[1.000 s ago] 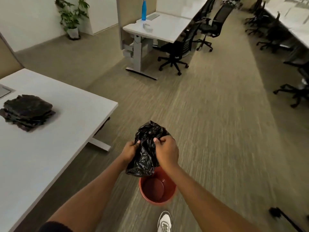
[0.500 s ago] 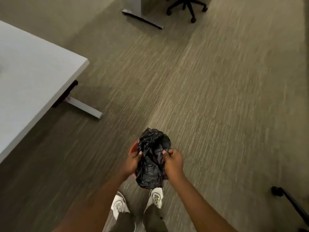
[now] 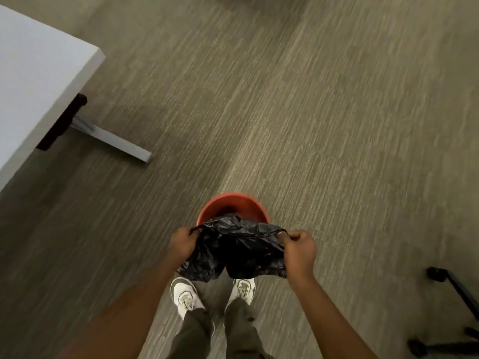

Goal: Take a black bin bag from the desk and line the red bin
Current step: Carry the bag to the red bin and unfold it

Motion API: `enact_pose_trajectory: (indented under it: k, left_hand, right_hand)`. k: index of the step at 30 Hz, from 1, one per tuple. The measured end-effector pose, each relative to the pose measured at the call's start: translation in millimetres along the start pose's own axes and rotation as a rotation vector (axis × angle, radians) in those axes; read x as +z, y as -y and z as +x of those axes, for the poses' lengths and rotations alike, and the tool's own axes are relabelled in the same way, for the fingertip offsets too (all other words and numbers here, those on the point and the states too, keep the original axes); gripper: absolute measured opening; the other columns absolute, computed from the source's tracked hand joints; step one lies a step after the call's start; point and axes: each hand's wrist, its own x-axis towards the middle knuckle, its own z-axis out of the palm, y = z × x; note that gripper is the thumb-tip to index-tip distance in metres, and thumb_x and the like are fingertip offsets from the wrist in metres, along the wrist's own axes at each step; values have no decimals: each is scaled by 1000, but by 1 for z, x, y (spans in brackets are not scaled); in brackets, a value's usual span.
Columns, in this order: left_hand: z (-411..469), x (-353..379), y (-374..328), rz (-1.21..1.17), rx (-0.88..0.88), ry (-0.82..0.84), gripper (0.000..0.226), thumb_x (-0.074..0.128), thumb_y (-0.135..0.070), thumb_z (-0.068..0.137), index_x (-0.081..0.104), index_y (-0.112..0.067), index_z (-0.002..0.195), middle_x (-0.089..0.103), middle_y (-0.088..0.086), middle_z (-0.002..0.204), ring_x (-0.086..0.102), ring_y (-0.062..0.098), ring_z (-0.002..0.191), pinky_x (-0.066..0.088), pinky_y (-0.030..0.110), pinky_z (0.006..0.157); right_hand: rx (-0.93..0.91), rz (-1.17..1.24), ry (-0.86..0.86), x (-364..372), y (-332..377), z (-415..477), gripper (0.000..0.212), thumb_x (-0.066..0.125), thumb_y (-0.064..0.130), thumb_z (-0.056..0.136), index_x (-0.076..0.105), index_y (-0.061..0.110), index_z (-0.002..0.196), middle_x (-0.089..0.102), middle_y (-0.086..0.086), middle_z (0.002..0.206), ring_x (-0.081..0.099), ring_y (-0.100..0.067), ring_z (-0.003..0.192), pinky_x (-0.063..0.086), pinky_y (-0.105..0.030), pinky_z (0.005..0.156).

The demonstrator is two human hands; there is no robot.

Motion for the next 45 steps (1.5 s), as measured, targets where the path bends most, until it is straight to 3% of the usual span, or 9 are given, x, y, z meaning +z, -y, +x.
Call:
enact_pose_trajectory:
  k: [11,16,18,20,23,27,32,39,45]
  left_hand:
    - [11,-26,-33,-51,-119,145,49,56,-50,85,64,-6,65,65,17,70,63,27,66,43,32,60]
    - [-1,-22,-57,-405,-294,237,29,57,-27,89,67,0,93,66,12,72,63,21,54,48,21,48]
    - [-4,-16,-62,-490,-361,318,31,58,-27,88,66,0,100,70,15,77,67,23,55,54,26,51]
    - [-7,-9,-67,-531,-414,396,33,60,-28,86,66,1,101,72,18,82,69,26,58,58,33,53]
    - [-10,6,-75,-593,-448,427,35,66,-30,82,68,0,101,73,20,90,71,28,61,59,36,55]
    - [-16,18,-83,-624,-493,385,26,56,-30,90,65,-7,84,69,14,75,65,25,58,54,31,52]
    - [-9,18,-68,-614,-424,320,54,63,-47,82,60,0,108,71,20,96,70,33,79,59,44,72]
    - [-12,8,-50,-632,-229,362,72,84,-57,48,64,-6,95,72,14,96,68,31,98,52,52,93]
    - [-18,8,-31,-414,-5,684,79,91,-19,44,58,-18,116,70,7,114,66,23,106,52,42,93]
  right_hand:
    - [-93,-424,116,-15,6,72,47,57,46,88,56,4,66,54,-8,60,59,-33,67,34,-32,51]
    - [-214,-710,26,5,5,55,83,68,60,73,45,0,125,50,-24,128,44,-41,122,37,-51,100]
    - [-355,-583,199,16,-3,16,79,66,61,70,48,7,124,50,-13,125,45,-31,120,39,-44,97]
    - [-160,-239,561,29,-4,-32,55,77,39,71,54,15,114,57,-1,112,55,-22,111,45,-28,85]
    - [76,135,848,52,-18,-75,65,87,14,58,59,14,116,68,3,111,64,-14,106,53,-23,83]
    - [207,350,568,64,-17,-86,31,77,6,70,70,19,97,76,-3,96,70,-22,93,57,-40,83]
    - [340,485,364,54,-16,-63,19,56,-8,86,59,3,101,65,-13,82,64,-22,68,57,-39,71]
    - [369,543,139,49,-16,-39,26,45,-4,88,54,1,111,60,-19,103,61,-32,91,56,-47,81]
    - [312,605,75,51,0,-23,11,52,-1,87,60,5,92,67,-13,88,66,-29,79,53,-32,59]
